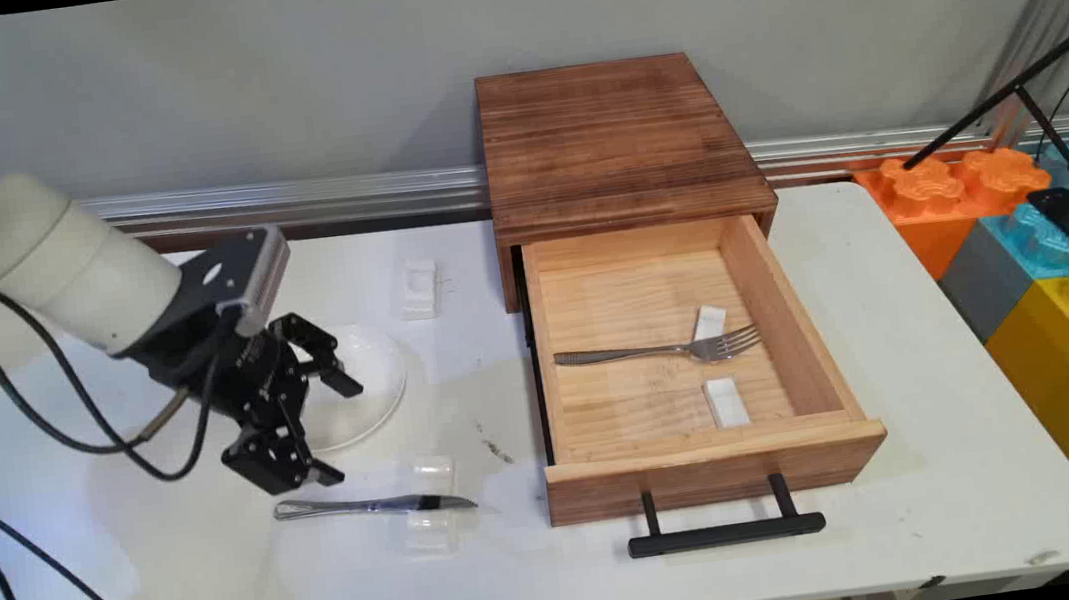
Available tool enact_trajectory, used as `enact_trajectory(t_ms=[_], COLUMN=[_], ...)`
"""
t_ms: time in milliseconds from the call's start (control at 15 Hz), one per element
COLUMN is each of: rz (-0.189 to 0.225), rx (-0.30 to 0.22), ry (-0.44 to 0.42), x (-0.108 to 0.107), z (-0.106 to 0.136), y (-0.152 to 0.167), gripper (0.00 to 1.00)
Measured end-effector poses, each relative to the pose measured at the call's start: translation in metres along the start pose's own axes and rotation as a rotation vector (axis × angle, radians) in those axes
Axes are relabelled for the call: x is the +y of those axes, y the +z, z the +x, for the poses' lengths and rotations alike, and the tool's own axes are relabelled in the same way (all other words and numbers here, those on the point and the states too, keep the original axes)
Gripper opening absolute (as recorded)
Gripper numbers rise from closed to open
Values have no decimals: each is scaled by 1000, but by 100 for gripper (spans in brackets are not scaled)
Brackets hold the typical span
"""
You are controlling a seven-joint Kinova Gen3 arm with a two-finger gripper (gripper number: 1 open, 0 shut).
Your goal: Pick up the knife from the right of the white plate
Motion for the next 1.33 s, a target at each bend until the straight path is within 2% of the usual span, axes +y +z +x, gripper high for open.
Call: enact_trajectory(t_ms=[600,1333], rz=[-5,-3], rx=[-21,-30], ry=[-11,-40], x=[13,18], z=[-14,-28], y=[26,62], gripper=[100,100])
